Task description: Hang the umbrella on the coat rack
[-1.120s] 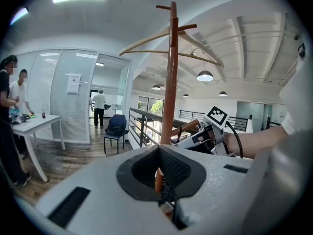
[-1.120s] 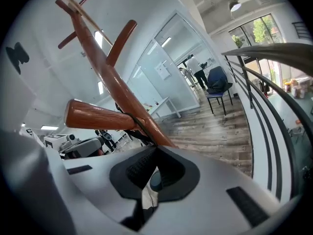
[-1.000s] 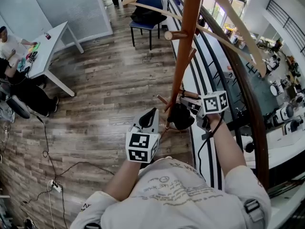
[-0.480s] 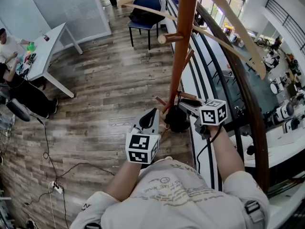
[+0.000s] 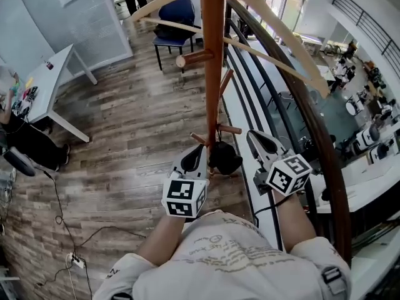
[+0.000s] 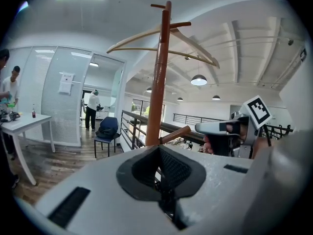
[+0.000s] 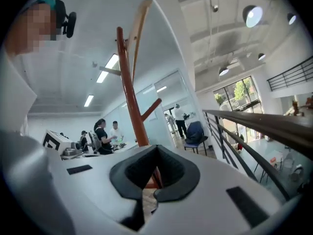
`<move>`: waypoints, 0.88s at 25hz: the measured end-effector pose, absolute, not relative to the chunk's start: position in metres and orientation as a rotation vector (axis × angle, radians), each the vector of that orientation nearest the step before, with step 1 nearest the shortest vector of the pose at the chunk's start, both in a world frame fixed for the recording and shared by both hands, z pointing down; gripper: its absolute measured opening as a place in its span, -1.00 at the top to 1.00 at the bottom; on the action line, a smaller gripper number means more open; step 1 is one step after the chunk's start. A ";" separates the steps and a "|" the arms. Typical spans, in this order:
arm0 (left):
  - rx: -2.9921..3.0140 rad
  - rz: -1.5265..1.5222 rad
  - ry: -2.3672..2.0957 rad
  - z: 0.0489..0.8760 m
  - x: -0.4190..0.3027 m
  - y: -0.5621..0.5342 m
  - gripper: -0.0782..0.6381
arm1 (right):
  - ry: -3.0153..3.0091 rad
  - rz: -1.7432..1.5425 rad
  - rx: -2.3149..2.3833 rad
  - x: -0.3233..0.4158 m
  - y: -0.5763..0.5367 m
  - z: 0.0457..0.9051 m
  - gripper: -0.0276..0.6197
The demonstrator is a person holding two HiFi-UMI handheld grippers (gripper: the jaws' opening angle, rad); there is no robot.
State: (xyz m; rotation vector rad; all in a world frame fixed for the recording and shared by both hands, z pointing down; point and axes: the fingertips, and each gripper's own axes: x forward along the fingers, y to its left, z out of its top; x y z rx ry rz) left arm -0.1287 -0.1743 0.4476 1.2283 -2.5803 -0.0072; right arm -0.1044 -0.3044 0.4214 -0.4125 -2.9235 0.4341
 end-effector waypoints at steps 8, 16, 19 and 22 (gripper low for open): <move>1.313 0.003 -2.556 0.445 -0.122 -0.203 0.79 | -3.076 0.149 0.052 -0.066 -0.339 0.416 0.91; 1.326 0.019 -2.519 0.447 -0.118 -0.210 0.79 | -3.051 0.193 0.062 -0.052 -0.338 0.426 0.91; 1.333 0.009 -2.520 0.445 -0.118 -0.213 0.79 | -3.032 0.135 0.049 -0.048 -0.334 0.435 0.91; 1.329 0.009 -2.518 0.445 -0.115 -0.214 0.79 | -3.020 0.148 0.038 -0.043 -0.333 0.440 0.91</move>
